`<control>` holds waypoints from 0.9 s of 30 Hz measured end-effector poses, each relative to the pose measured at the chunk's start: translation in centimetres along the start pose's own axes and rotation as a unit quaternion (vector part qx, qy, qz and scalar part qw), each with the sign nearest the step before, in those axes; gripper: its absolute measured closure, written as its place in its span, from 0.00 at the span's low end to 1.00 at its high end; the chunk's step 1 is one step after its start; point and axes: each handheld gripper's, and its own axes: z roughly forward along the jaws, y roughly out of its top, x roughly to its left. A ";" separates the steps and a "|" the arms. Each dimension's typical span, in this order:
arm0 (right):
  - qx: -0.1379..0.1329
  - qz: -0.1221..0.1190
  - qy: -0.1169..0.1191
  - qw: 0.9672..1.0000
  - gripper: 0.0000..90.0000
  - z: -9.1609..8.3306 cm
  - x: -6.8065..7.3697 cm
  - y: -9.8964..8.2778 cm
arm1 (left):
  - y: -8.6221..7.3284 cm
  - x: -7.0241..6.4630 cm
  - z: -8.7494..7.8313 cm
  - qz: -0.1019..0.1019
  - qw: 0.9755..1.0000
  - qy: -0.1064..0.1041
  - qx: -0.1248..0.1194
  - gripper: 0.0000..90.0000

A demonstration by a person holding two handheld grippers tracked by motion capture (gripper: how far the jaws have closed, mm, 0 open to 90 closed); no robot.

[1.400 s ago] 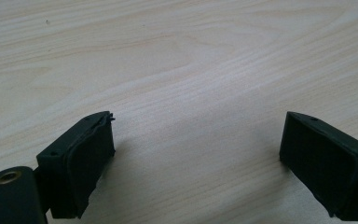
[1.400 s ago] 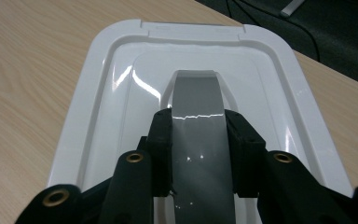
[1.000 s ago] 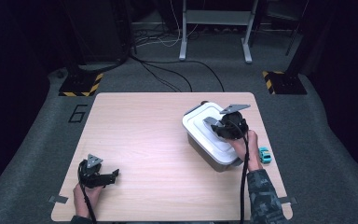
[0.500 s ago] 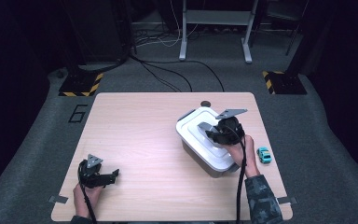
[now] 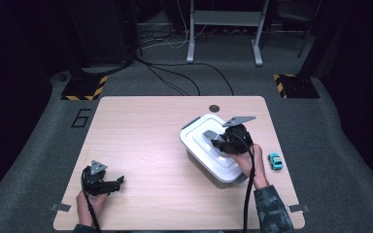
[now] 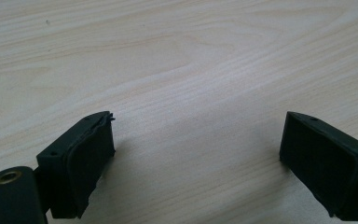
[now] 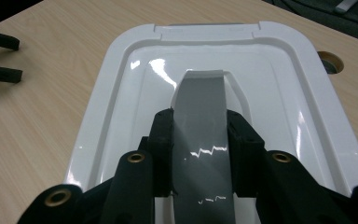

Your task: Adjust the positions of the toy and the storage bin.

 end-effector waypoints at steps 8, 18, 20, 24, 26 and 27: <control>0.001 -0.003 0.010 1.000 0.74 0.1 0.9 0.0 | 0.0 0.0 0.0 0.000 1.000 0.000 0.000 0.11; 0.002 -0.012 0.024 1.000 0.75 0.0 2.1 -0.2 | 0.0 0.0 0.0 0.000 1.000 0.000 0.000 0.11; 0.003 -0.013 0.026 1.000 0.75 0.0 2.4 -0.2 | 0.0 0.0 0.0 0.000 1.000 0.000 0.000 0.11; 0.001 -0.012 0.029 1.000 0.75 0.0 2.6 -0.2 | 0.0 0.0 -0.1 0.001 1.000 -0.001 0.004 0.11; 0.000 -0.013 0.030 0.999 0.75 0.1 2.6 -0.2 | 0.0 0.0 -0.1 0.002 1.000 -0.001 0.004 0.11; -0.001 -0.013 0.031 0.999 0.75 0.1 2.7 -0.3 | 0.0 0.0 -0.1 0.001 1.000 -0.001 0.004 0.11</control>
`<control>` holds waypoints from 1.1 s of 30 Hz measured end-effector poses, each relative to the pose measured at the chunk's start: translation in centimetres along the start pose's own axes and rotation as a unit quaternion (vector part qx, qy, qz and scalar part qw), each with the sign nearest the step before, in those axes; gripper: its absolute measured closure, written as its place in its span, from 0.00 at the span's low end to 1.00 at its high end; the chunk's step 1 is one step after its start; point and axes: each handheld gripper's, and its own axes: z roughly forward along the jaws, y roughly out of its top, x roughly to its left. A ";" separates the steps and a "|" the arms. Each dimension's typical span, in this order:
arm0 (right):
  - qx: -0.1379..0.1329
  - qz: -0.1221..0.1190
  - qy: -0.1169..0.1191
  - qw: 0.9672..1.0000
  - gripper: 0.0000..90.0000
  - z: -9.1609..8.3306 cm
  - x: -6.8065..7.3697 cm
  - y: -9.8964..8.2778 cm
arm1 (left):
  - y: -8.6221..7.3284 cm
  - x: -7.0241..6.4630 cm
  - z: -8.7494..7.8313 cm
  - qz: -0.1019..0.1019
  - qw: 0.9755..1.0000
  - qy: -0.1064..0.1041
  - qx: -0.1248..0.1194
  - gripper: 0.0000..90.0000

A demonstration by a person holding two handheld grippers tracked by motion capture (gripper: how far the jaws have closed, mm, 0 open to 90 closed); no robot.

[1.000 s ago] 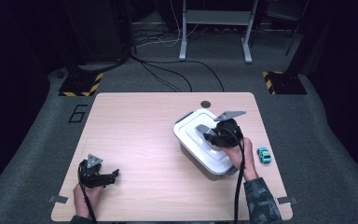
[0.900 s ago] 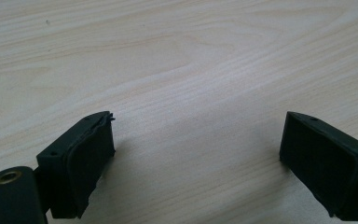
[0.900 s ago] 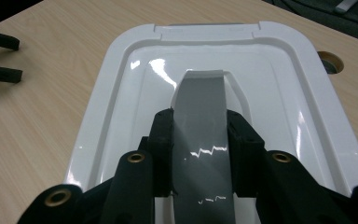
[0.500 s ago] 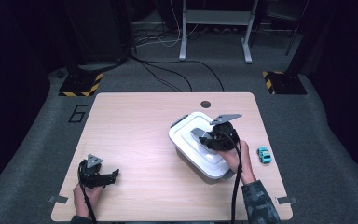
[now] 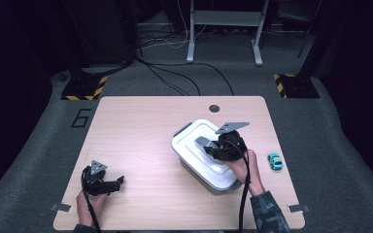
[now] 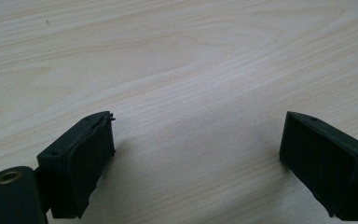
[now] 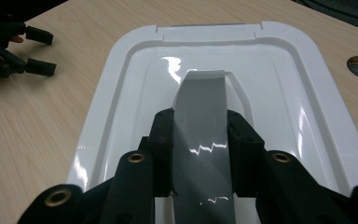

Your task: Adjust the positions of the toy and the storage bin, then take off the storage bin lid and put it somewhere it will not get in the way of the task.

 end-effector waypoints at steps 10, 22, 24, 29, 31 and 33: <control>-0.002 -0.007 -0.008 1.000 0.75 0.0 0.2 0.0 | 0.0 0.0 0.0 0.000 1.000 0.000 0.000 0.11; -0.010 -0.021 -0.018 1.000 0.74 -0.8 0.4 0.6 | 0.0 0.0 0.0 0.000 1.000 0.000 0.000 0.11; -0.011 -0.021 -0.021 0.999 0.74 -1.1 0.5 0.8 | 0.0 0.0 0.0 -0.001 1.000 0.000 -0.001 0.11; -0.015 -0.023 -0.027 0.999 0.74 -1.6 0.4 1.0 | 0.0 0.0 0.0 -0.001 1.000 0.000 0.000 0.11; -0.015 -0.022 -0.029 0.999 0.74 -1.9 0.4 1.1 | 0.0 0.0 0.0 -0.001 1.000 0.000 0.000 0.11; -0.017 -0.024 -0.032 0.999 0.74 -2.1 0.3 1.2 | 0.0 0.0 0.0 -0.001 1.000 0.000 0.000 0.11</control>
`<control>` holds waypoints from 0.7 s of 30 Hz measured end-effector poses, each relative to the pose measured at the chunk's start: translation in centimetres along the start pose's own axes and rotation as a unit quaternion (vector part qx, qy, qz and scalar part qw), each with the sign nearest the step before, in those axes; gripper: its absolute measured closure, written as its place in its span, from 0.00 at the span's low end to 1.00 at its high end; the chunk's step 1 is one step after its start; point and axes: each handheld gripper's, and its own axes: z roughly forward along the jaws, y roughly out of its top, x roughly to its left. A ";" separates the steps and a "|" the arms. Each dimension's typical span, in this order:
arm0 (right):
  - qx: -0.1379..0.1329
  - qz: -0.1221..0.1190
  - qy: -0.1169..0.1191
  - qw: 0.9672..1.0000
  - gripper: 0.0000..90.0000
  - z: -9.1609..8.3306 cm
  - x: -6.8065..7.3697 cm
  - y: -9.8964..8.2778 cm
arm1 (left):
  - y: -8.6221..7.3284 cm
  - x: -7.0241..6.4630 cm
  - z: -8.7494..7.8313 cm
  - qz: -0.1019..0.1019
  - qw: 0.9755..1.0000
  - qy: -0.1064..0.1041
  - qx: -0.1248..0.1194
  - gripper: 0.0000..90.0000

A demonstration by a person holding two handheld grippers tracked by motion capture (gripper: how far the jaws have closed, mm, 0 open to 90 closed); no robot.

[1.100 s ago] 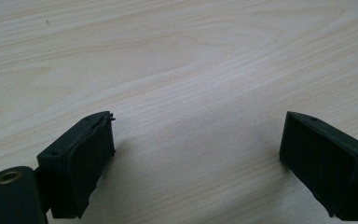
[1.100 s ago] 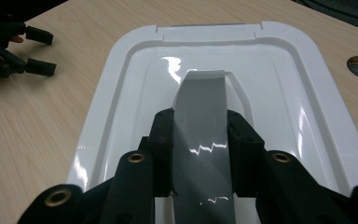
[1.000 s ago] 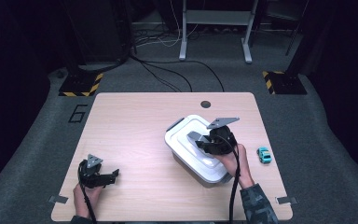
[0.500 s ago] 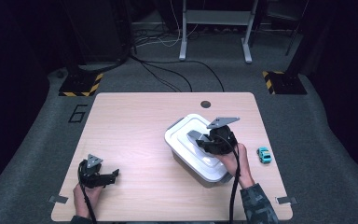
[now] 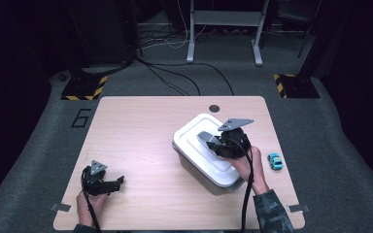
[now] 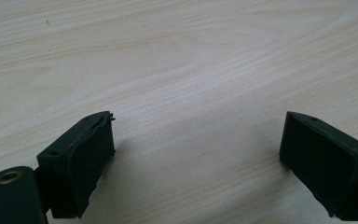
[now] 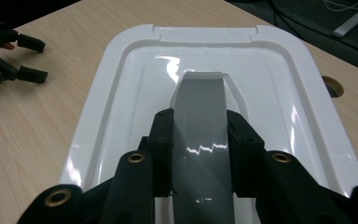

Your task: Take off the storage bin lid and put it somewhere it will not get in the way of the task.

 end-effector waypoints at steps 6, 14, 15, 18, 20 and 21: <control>-0.001 -0.005 -0.008 1.000 0.74 -0.6 -0.4 0.3 | 0.0 0.0 0.1 -0.001 1.000 0.001 -0.004 0.11; 0.000 -0.005 -0.015 1.000 0.74 -1.2 -0.7 0.8 | 0.0 0.0 0.1 -0.001 1.000 0.001 -0.004 0.11; -0.001 -0.010 -0.017 1.000 0.74 -1.3 -0.8 0.9 | 0.0 0.0 0.1 -0.001 1.000 0.001 -0.004 0.11; -0.001 -0.007 -0.021 1.000 0.74 -1.7 -0.7 1.1 | 0.0 0.0 0.1 -0.001 1.000 0.001 -0.004 0.11; -0.001 -0.006 -0.022 1.000 0.74 -1.8 -0.8 1.2 | 0.0 0.0 0.1 -0.001 1.000 0.001 -0.004 0.11; -0.002 -0.008 -0.024 1.000 0.74 -1.9 -0.9 1.3 | 0.0 0.0 0.1 -0.001 1.000 0.001 -0.004 0.11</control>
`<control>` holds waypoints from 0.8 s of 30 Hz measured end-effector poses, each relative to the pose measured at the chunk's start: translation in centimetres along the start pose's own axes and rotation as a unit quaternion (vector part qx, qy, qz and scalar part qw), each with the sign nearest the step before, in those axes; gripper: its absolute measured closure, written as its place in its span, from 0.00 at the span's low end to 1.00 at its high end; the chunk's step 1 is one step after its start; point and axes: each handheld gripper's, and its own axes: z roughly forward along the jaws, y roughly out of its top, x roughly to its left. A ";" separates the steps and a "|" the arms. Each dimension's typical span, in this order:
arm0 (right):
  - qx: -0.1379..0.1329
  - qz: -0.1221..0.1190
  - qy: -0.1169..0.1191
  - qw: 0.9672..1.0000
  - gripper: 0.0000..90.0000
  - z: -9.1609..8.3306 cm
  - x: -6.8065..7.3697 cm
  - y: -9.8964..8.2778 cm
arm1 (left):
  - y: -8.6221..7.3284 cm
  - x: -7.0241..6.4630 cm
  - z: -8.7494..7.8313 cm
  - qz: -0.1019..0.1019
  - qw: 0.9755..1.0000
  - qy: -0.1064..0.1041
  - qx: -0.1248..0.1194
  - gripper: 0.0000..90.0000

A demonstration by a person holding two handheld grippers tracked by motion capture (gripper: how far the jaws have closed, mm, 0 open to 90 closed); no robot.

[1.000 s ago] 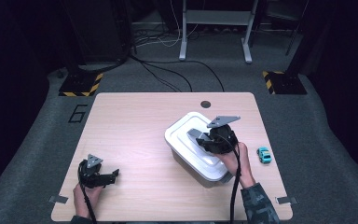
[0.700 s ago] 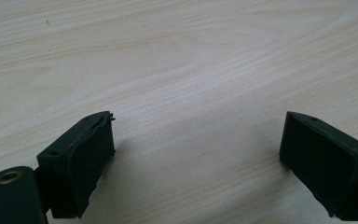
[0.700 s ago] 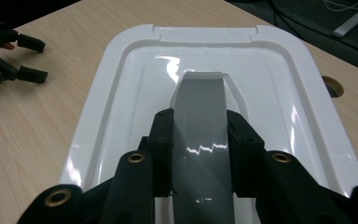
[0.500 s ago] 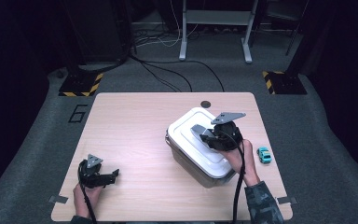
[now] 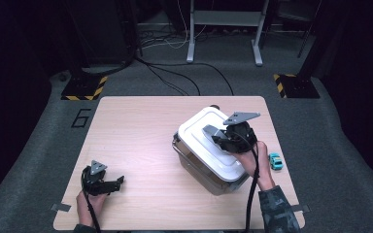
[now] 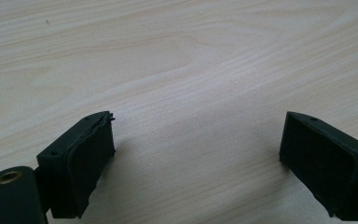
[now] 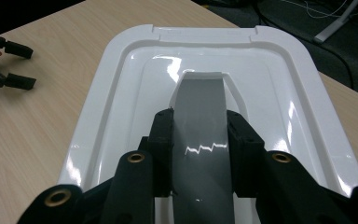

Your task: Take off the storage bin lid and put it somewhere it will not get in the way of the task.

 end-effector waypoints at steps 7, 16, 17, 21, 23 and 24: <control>-0.002 0.000 -0.008 1.000 0.74 -0.5 -0.4 0.3 | 0.0 0.0 0.0 0.000 1.000 0.000 0.000 0.11; -0.003 -0.001 -0.024 1.000 0.74 -1.1 -1.3 0.5 | 0.0 0.0 0.0 0.000 1.000 0.000 0.000 0.11; -0.002 0.003 -0.026 1.000 0.74 -1.1 -1.4 0.5 | 0.0 0.0 0.0 0.000 1.000 0.000 0.000 0.11; -0.008 0.010 -0.029 1.000 0.74 -1.5 -1.8 0.5 | 0.0 0.0 0.0 0.000 1.000 0.000 0.000 0.11; -0.012 0.010 -0.035 0.999 0.74 -1.9 -2.1 0.7 | 0.0 0.0 0.0 0.000 1.000 0.000 0.000 0.11; -0.015 0.014 -0.037 0.999 0.74 -2.1 -2.2 0.8 | 0.0 0.0 0.0 0.000 1.000 0.000 0.000 0.11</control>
